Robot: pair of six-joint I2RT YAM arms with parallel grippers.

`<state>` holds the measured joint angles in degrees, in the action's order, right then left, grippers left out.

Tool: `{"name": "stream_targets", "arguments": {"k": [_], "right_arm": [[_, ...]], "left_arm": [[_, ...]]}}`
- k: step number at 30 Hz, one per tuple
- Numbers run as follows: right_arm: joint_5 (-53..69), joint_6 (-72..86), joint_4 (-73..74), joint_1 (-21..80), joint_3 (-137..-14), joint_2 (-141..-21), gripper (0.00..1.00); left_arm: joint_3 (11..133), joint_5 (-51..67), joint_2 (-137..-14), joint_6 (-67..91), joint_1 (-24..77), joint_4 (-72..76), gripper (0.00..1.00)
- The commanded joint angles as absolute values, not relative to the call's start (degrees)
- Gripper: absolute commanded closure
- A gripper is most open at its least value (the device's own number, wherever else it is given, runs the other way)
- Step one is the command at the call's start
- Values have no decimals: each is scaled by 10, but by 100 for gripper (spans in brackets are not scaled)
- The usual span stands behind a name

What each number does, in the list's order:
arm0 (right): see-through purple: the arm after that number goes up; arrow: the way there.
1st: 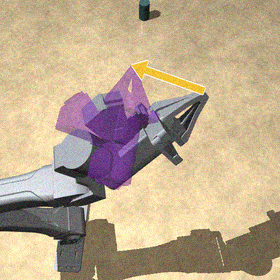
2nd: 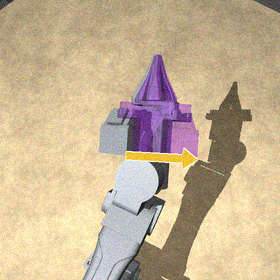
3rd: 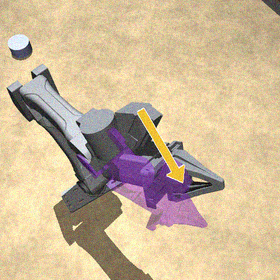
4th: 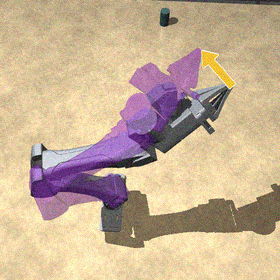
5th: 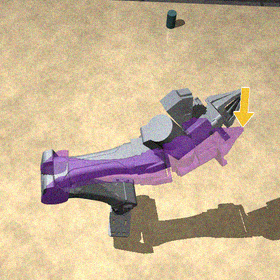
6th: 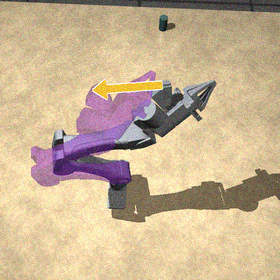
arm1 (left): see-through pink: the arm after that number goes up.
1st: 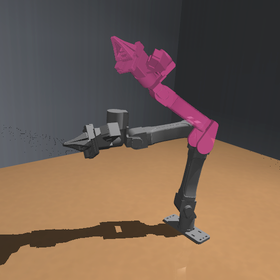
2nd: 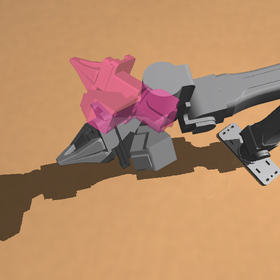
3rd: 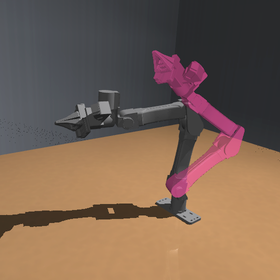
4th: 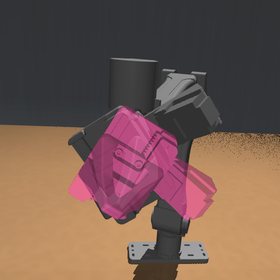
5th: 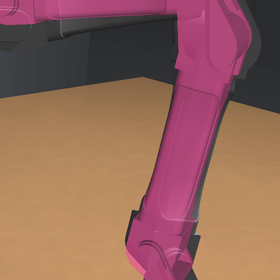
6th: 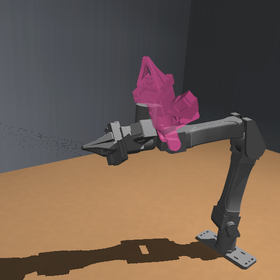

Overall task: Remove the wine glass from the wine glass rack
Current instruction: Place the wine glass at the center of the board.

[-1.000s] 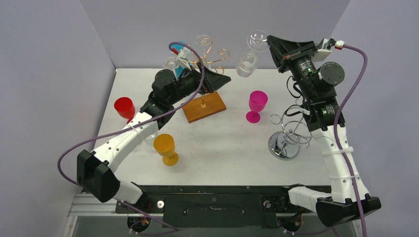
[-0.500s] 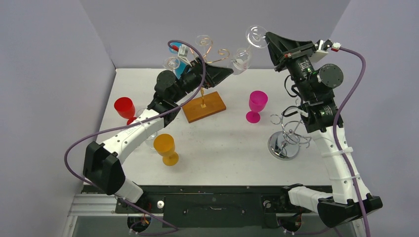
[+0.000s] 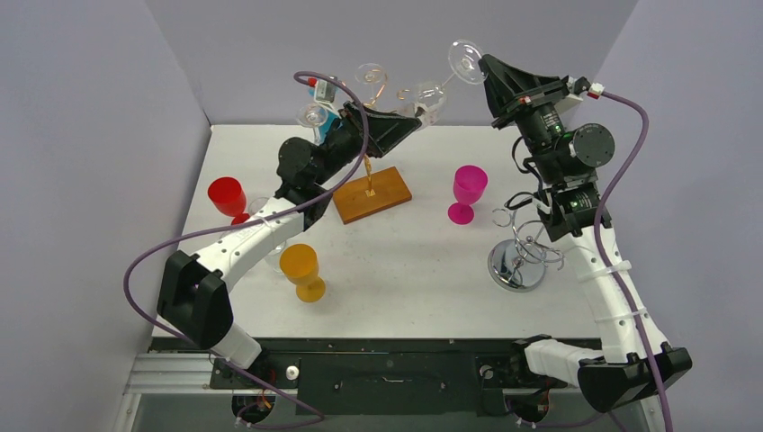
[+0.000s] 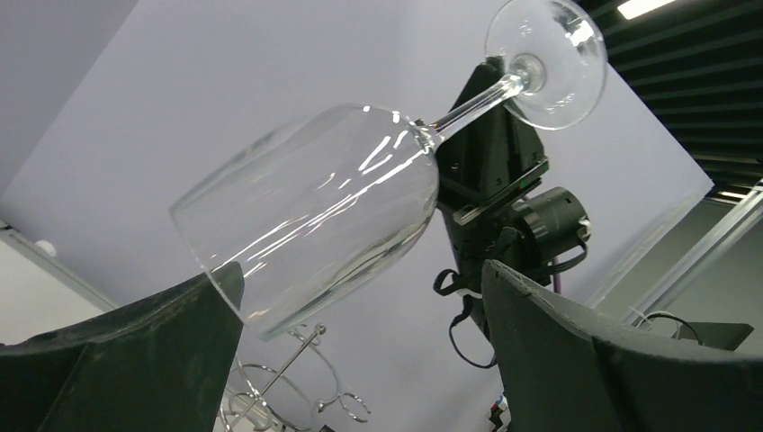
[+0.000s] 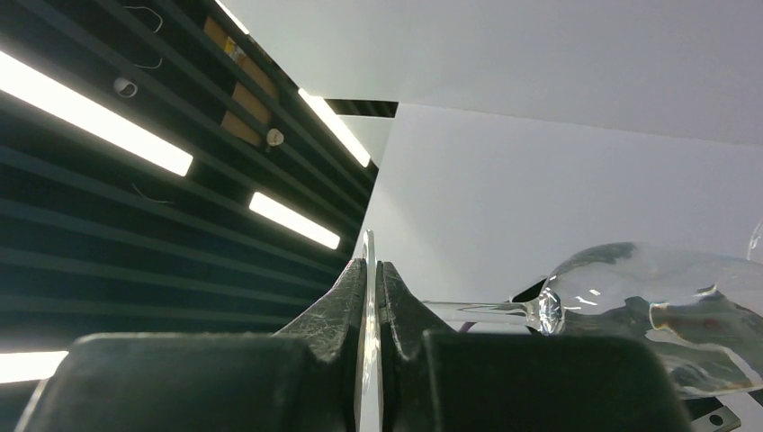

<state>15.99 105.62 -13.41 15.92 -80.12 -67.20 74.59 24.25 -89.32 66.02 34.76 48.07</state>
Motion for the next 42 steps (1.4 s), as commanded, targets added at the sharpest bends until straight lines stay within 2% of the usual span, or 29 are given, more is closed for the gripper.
{"name": "stream_targets", "arguments": {"k": [1,7,9,16,21,24,25,30,32,33,34,35,37,42], "right_arm": [[173,1124,-240,165,-789,-674,100],[174,1155,-273,165,-764,-674,100],[173,1161,-277,165,-758,-673,100],[170,1167,-290,164,-727,-669,100],[174,1150,-289,162,-709,-660,100],[187,1124,-276,145,-690,-643,100],[194,1118,-268,134,-686,-638,100],[206,1029,-192,96,-674,-598,100],[209,978,-145,84,-689,-589,90],[212,960,-108,78,-705,-588,80],[212,926,-75,75,-711,-585,76],[213,912,-63,71,-719,-583,66],[214,875,-34,66,-729,-582,53],[217,793,38,57,-747,-588,34]], "left_arm": [[748,265,-899,695,344,595,6],[742,269,-908,756,344,699,19],[742,268,-900,765,344,710,31],[729,259,-869,773,344,732,60],[717,252,-843,759,344,711,86],[707,256,-827,744,344,674,93],[705,262,-817,734,344,664,99],[703,270,-771,668,344,500,100],[704,261,-742,624,343,421,100],[706,258,-723,594,343,393,100],[711,250,-705,565,343,339,100],[717,247,-697,553,343,313,100],[730,241,-678,521,342,222,100],[768,228,-647,454,341,71,100]]}}
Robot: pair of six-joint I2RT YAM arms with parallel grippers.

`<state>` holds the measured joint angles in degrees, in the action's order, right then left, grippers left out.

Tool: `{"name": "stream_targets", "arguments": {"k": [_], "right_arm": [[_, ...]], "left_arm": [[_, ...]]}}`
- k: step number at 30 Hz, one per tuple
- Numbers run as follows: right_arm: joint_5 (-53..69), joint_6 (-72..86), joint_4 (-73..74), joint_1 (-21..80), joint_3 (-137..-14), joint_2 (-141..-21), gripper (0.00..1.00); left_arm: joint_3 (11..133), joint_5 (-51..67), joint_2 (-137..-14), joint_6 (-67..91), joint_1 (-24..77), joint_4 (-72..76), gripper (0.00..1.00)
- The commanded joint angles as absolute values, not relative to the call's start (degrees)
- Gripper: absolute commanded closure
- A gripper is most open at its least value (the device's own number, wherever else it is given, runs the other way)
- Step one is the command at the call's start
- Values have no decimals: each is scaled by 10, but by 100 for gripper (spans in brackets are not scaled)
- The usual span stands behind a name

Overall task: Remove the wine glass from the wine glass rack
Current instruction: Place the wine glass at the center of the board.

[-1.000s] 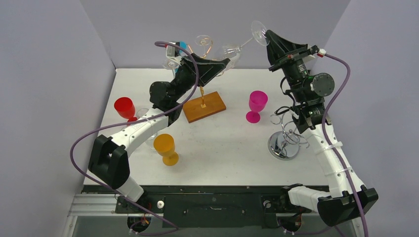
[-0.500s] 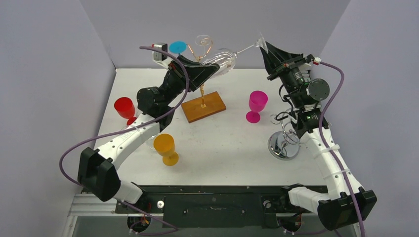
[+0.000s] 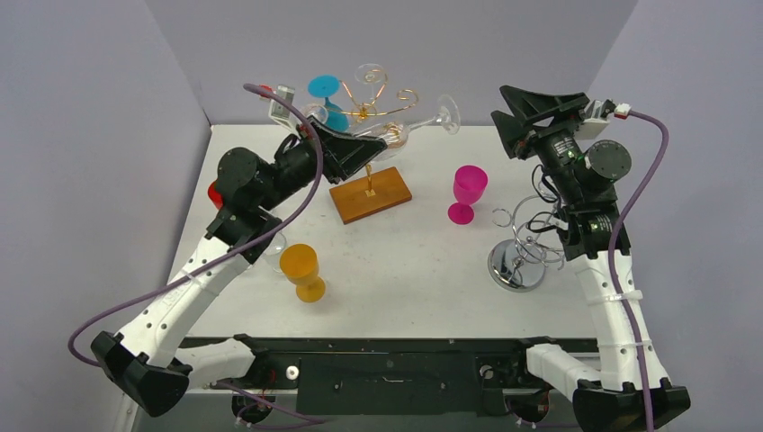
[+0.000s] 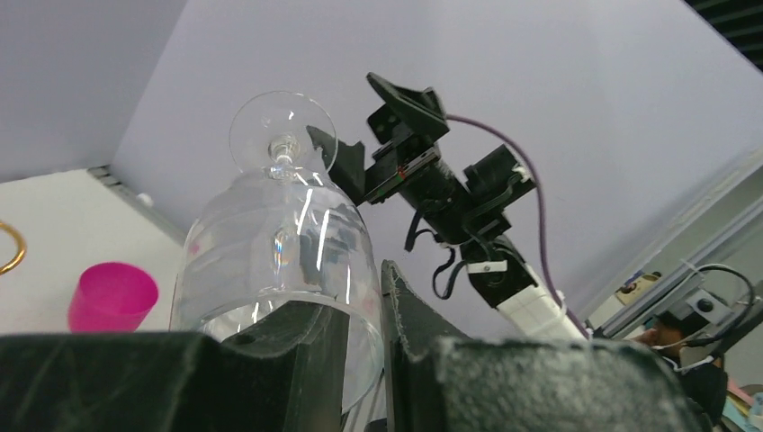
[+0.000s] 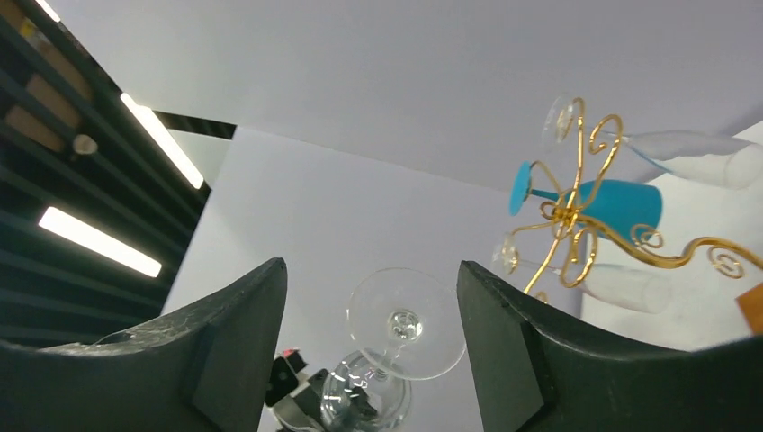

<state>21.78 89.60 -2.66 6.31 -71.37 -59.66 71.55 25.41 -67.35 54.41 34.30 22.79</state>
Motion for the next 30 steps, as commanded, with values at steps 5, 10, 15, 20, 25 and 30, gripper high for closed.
{"name": "stream_targets", "arguments": {"k": [5,10,15,20,25,30], "right_arm": [[220,670,138,55,-826,-628,27],[215,586,224,58,-886,-664,26],[189,546,254,69,-915,-687,26],[162,530,268,85,-933,-704,26],[135,513,298,85,-951,-711,26],[113,501,319,77,-967,-701,25]], "left_arm": [[838,193,-637,377,342,-185,100],[865,172,-636,304,350,-352,100],[873,130,-652,252,387,-478,100],[879,60,-696,226,452,-543,100],[884,26,-762,220,495,-534,100],[927,20,-847,209,518,-529,100]]}}
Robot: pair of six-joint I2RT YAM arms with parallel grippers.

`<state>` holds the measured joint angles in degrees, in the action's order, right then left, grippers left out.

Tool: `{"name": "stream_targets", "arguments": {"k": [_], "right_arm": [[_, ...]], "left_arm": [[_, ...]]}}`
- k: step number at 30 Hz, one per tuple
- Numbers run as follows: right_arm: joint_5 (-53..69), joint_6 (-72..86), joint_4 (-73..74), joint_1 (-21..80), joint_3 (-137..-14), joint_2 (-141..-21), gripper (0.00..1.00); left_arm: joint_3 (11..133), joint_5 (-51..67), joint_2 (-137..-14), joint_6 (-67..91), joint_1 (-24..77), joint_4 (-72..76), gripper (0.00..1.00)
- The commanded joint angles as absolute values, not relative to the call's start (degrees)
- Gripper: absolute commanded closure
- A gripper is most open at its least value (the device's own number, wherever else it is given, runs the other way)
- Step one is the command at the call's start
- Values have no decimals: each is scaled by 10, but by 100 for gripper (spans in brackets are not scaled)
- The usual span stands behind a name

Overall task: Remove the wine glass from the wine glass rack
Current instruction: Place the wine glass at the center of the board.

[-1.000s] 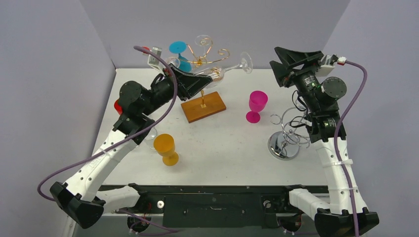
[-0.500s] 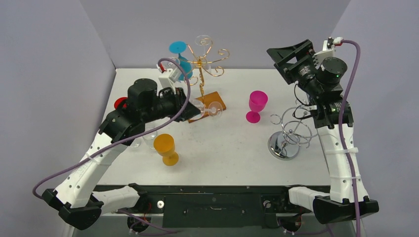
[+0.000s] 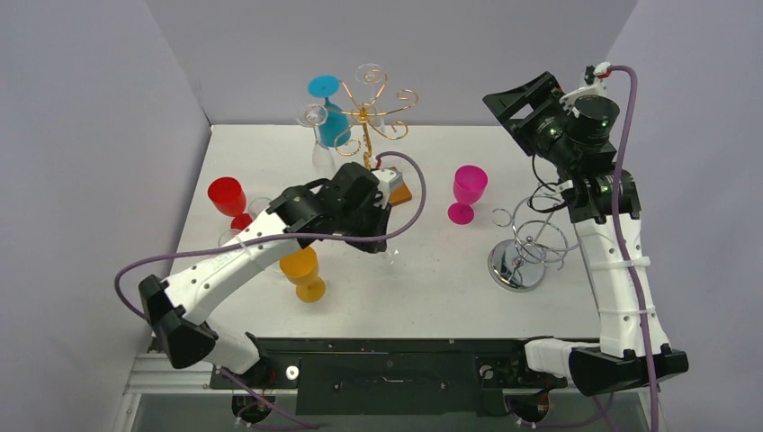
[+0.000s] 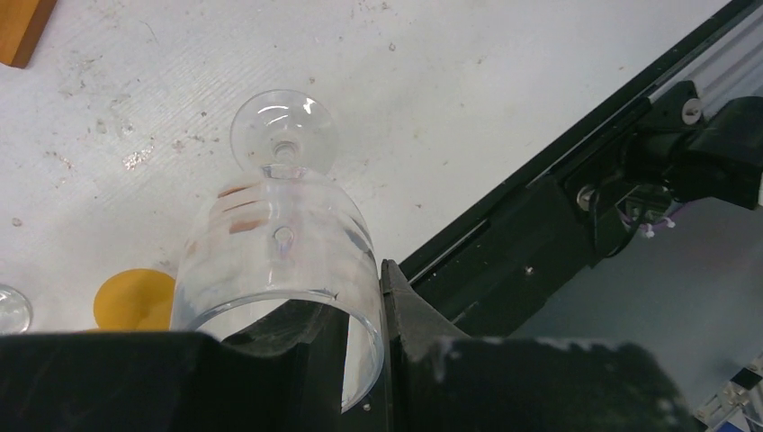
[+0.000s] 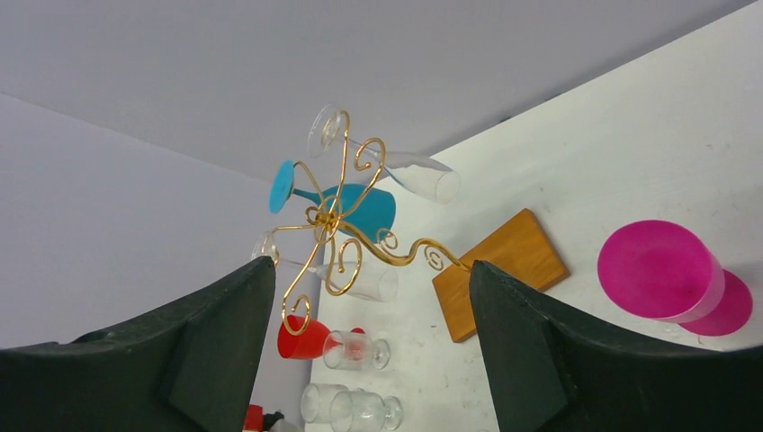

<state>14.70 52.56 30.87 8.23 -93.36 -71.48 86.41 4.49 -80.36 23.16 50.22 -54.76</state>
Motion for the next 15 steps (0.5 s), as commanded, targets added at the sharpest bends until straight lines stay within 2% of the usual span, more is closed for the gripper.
{"name": "stream_targets", "arguments": {"k": [1,8,15], "right_arm": [[106,499,325,75,-971,-700,25],[36,496,337,63,-962,-658,25],[-32,495,335,58,-949,-603,24]], "left_arm": [[941,21,-871,205,520,-529,100],[1020,28,-977,185,539,-532,100],[1156,19,-1111,167,557,-564,100]]}}
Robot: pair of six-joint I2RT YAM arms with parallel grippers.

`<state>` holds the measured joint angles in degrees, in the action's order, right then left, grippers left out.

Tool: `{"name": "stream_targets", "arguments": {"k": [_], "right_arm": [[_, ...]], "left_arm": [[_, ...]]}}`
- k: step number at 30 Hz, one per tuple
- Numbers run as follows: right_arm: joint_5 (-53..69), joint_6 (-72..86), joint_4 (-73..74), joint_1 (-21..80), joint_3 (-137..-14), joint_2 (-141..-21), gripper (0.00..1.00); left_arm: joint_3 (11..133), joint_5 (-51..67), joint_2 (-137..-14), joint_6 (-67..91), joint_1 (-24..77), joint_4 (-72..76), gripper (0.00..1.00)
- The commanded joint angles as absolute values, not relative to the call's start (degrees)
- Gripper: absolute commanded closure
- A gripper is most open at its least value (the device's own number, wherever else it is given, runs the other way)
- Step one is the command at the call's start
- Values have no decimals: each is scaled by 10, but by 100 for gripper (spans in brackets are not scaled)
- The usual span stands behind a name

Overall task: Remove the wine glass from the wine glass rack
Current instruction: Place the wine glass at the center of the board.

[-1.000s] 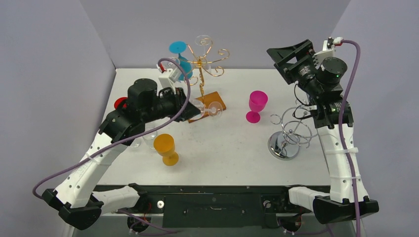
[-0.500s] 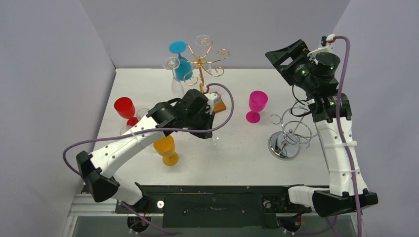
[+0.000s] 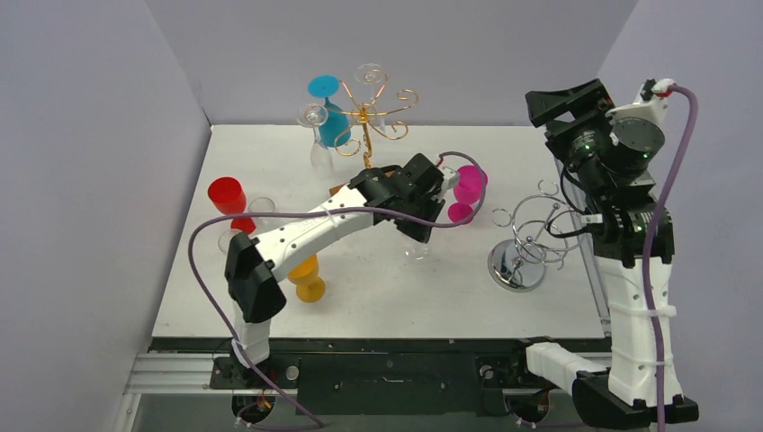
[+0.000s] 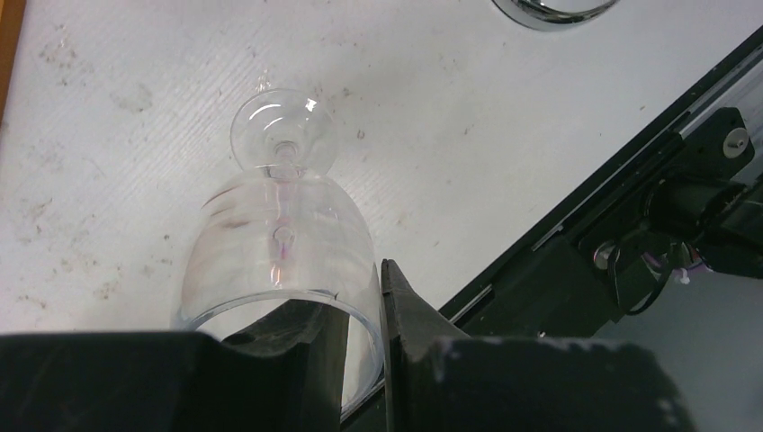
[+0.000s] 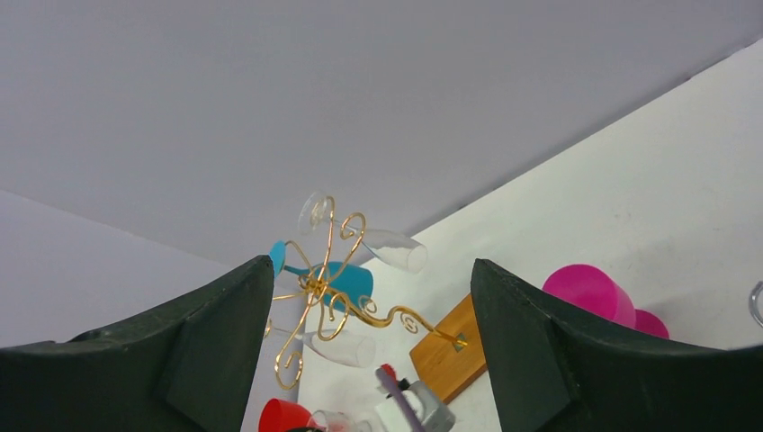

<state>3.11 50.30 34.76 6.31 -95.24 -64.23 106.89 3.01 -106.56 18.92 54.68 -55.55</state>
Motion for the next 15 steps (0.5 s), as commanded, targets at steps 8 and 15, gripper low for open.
{"name": "stream_targets", "arguments": {"k": [8,15], "right_arm": [[-76,497,320,54,-922,-557,23],[-76,498,320,53,-913,-550,23]], "left_arm": [[1353,17,-1256,148,564,-642,100],[1427,21,-1322,144,564,-675,100]]}}
